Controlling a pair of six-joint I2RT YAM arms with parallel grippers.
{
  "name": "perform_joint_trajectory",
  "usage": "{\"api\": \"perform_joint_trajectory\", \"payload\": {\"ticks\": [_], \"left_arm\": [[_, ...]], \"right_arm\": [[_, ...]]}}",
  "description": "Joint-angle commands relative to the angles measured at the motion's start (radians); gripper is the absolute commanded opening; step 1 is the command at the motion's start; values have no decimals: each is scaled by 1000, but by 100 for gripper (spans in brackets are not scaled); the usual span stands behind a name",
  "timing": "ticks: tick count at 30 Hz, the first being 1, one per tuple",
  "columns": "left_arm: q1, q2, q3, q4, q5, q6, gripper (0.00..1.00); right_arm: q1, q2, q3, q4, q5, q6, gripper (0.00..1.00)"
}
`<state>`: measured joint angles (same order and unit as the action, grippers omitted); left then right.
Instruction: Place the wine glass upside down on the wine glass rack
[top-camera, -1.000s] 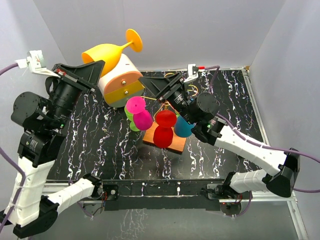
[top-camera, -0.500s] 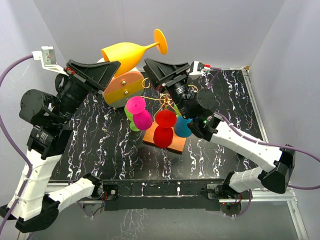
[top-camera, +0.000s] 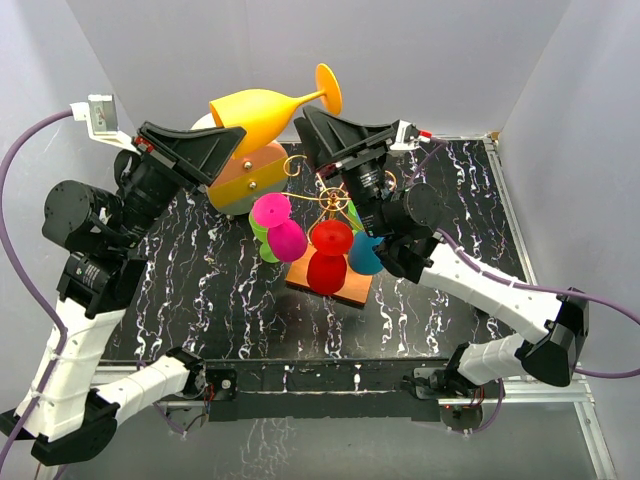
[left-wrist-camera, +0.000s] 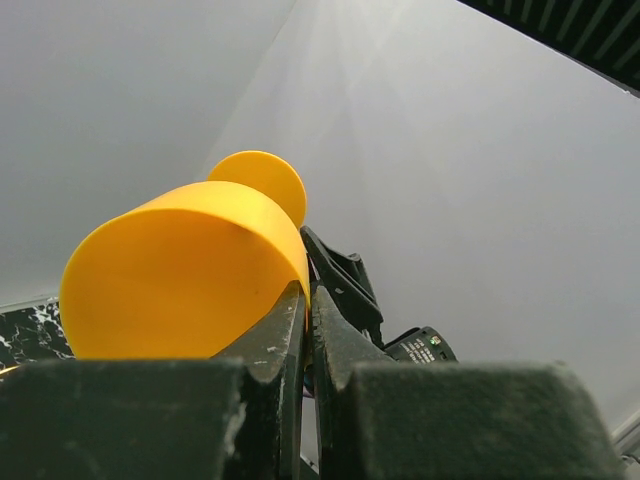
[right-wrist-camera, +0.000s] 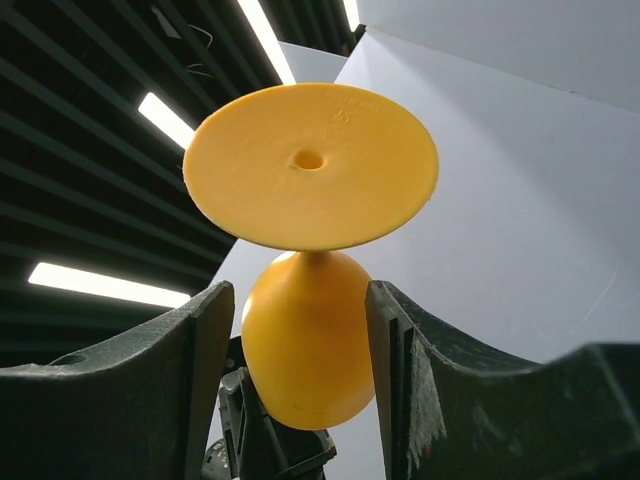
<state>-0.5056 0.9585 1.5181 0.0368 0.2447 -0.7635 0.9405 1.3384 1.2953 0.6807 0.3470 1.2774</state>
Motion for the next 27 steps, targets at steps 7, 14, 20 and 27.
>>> {"api": "perform_joint_trajectory", "payload": {"ticks": [7, 14, 20, 27], "left_arm": [[4, -17, 13, 40, 53, -10, 0], [4, -18, 5, 34, 74, -19, 0], [4, -23, -3, 32, 93, -22, 0], [4, -33, -27, 49, 110, -33, 0]], "right_arm": [[0, 17, 52, 74, 54, 3, 50], [0, 45, 75, 92, 38, 1, 40], [0, 26, 64, 104, 27, -47, 24], [-1, 32, 75, 140, 24, -61, 29]]}}
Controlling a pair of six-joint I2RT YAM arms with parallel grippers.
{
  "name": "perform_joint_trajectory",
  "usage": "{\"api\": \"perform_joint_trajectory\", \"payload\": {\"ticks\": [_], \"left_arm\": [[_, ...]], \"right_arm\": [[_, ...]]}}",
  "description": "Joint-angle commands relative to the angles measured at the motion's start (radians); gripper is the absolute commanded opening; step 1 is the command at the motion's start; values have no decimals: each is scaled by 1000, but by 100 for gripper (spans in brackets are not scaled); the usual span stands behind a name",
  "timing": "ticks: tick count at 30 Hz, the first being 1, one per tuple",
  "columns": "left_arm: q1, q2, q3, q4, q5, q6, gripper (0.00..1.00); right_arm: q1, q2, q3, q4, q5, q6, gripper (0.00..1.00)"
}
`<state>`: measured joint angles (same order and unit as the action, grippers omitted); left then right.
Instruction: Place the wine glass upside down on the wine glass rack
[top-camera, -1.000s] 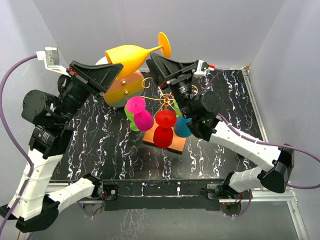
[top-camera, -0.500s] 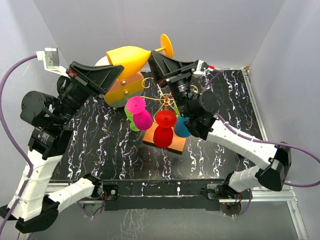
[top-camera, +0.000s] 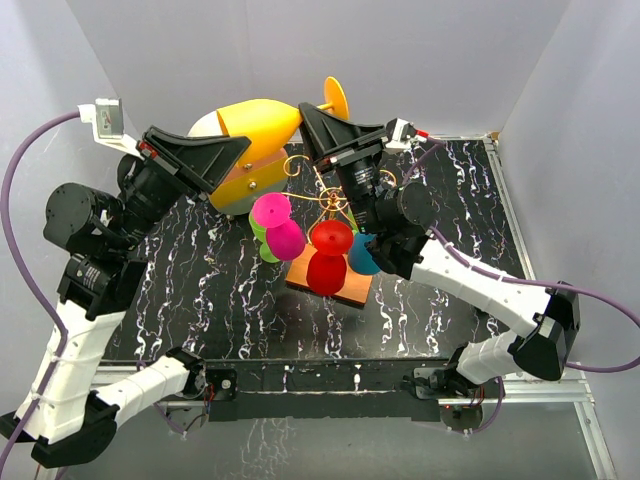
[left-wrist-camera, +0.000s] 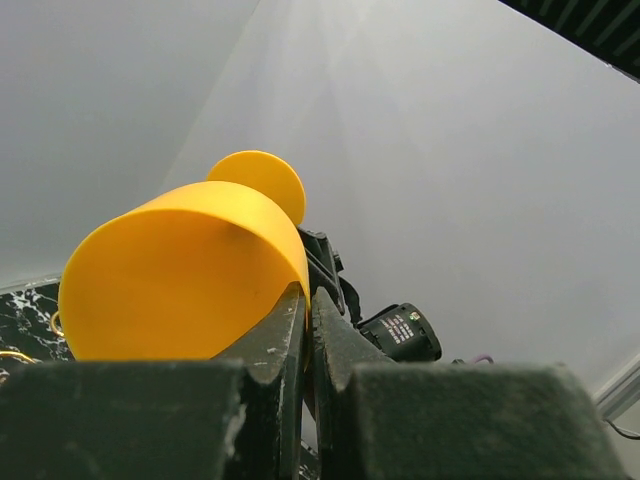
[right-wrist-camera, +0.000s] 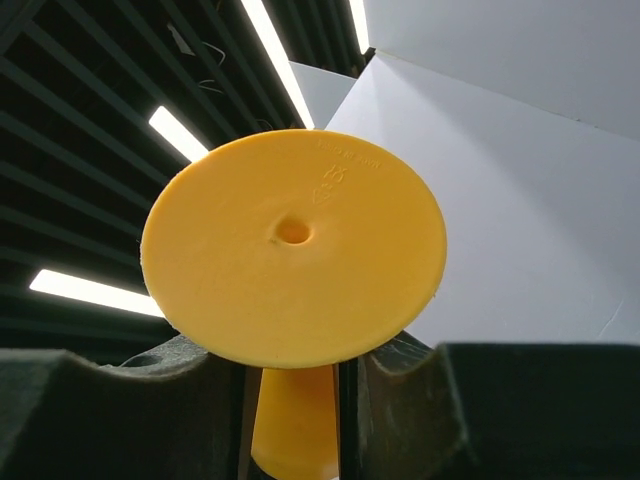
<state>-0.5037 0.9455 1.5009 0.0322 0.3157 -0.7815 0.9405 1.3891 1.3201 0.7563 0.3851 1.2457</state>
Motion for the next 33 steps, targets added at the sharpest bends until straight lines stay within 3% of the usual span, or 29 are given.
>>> {"api": "perform_joint_trajectory", "payload": {"ticks": [1, 6, 8, 15, 17, 23, 33], "left_arm": [[2, -20, -11, 53, 41, -15, 0], [3, -29, -18, 42, 27, -10, 0], [2, -37, -16, 20, 15, 9, 2], [2, -111, -20, -218, -96, 153, 51], [3, -133, -20, -267, -123, 177, 58], [3, -185, 49, -402, -225, 243, 62], [2, -119, 217, -323, -75, 221, 65]], "right_arm": [[0, -17, 53, 66, -15, -33, 27], [0, -18, 45, 78, -22, -54, 0], [0, -24, 39, 82, -20, -71, 0], [0, -49, 1, 123, -61, -169, 0], [0, -54, -15, 140, -78, -195, 0], [0, -56, -2, 142, -252, -377, 0], [-1, -22, 165, -75, -653, -730, 0]]}}
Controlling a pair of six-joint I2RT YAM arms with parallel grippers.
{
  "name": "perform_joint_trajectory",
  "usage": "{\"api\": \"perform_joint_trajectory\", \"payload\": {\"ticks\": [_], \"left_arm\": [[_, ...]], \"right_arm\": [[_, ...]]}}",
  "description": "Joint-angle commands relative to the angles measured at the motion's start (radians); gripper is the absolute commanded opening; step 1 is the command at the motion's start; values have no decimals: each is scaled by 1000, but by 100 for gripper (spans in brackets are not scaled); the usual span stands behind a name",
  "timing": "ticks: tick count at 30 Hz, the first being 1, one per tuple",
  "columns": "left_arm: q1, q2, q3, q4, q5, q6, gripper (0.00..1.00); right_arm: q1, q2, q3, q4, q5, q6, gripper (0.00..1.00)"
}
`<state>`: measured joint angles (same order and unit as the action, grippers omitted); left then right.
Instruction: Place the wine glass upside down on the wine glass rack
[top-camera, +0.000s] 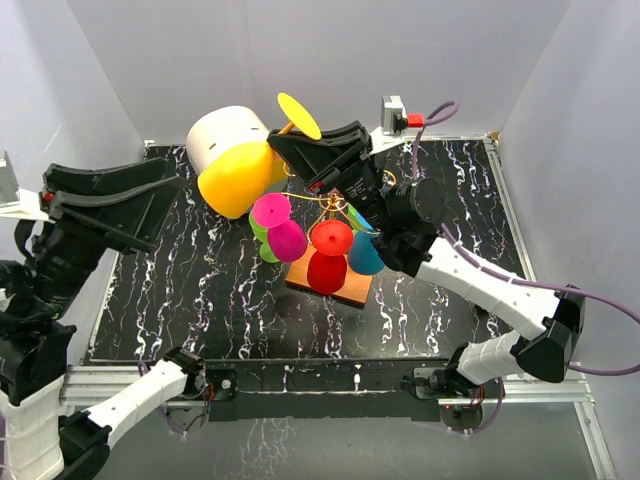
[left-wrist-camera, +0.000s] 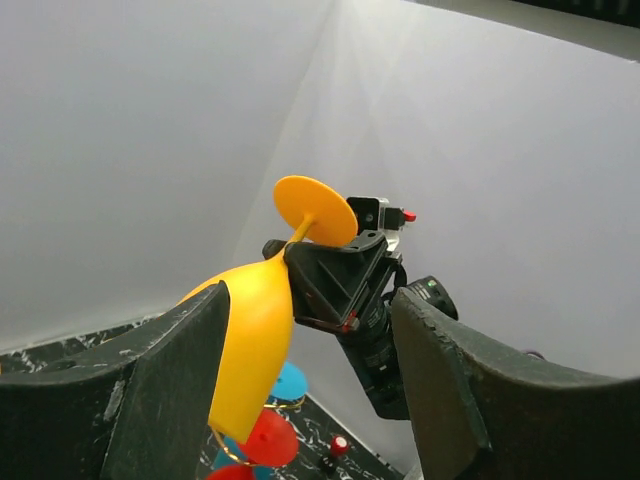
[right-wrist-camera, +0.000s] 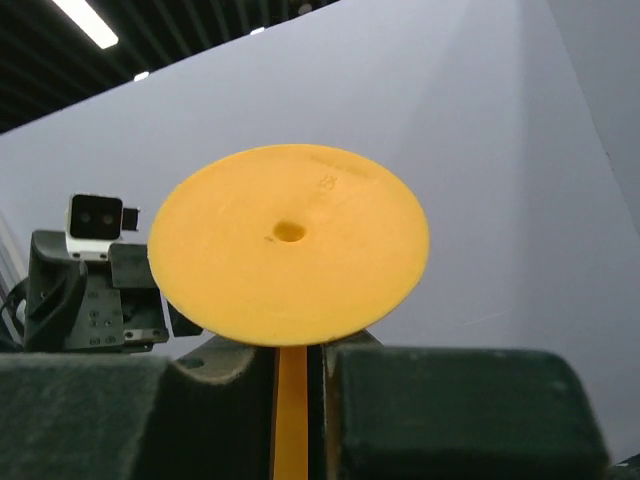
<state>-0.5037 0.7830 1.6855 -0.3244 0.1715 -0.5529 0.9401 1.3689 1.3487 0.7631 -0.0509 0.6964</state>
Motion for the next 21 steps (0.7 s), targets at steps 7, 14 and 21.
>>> {"api": "perform_joint_trajectory", "payload": {"ticks": [7, 14, 21], "left_arm": [[2, 128, 88, -15, 165, -164, 67], [3, 153, 109, -106, 194, -280, 69], [2, 211, 100, -198, 287, -444, 68]], "right_arm": [[1, -21, 215, -318, -417, -331, 0], [3, -142, 154, -508, -440, -456, 0], [3, -199, 187, -710, -346, -610, 0]]}}
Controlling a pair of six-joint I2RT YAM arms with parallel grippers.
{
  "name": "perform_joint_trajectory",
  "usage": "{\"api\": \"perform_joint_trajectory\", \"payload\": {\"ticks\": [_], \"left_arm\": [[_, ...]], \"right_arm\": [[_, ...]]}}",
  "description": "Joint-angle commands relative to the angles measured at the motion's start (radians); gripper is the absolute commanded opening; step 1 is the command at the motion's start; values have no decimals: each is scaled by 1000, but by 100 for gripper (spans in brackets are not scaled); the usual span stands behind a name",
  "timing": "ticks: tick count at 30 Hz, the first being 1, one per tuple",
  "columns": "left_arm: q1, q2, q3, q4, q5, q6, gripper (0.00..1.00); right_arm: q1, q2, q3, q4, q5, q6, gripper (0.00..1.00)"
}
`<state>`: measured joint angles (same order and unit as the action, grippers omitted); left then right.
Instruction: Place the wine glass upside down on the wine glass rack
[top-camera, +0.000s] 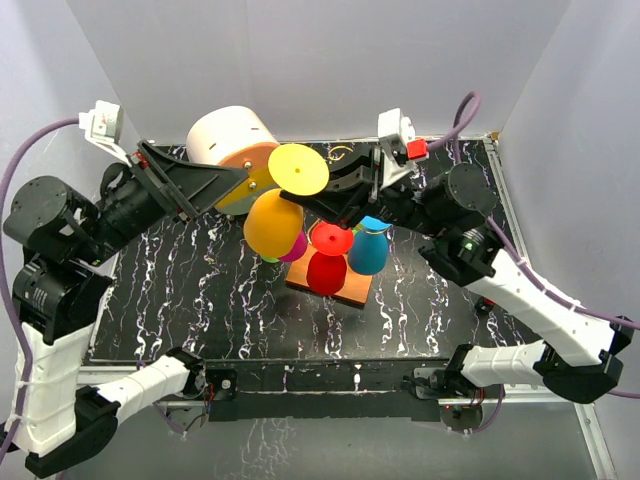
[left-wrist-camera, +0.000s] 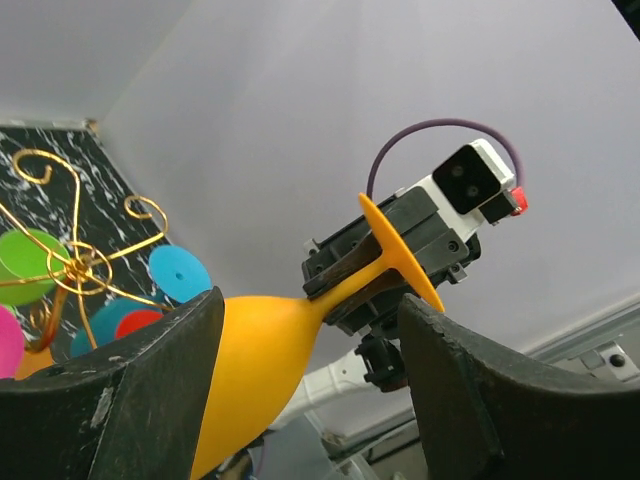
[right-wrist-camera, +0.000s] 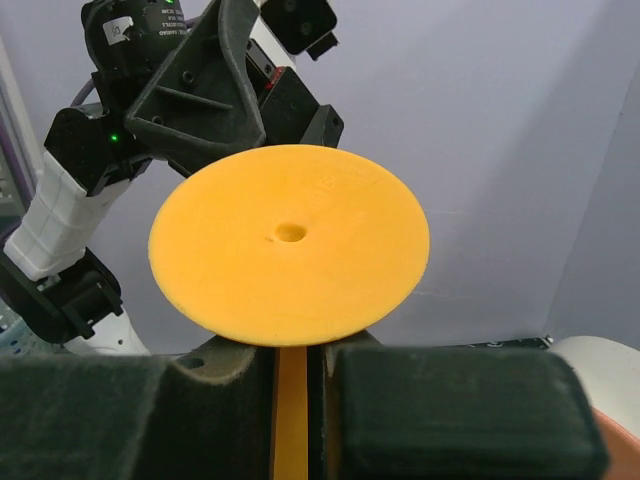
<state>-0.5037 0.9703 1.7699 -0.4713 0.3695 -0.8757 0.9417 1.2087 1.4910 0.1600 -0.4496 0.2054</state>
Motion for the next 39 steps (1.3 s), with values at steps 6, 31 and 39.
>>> {"api": "perform_joint_trajectory", "payload": {"ticks": [6, 31, 39], "left_arm": [[2, 26, -22, 75, 120, -302, 68], [2, 66, -140, 170, 288, -546, 9], [3, 93, -76, 125, 249, -514, 0]], "right_arm": [[2, -32, 87, -206, 82, -186, 0], [2, 24, 186, -360, 36, -329, 0], [2, -23, 135, -269, 22, -291, 37]]}}
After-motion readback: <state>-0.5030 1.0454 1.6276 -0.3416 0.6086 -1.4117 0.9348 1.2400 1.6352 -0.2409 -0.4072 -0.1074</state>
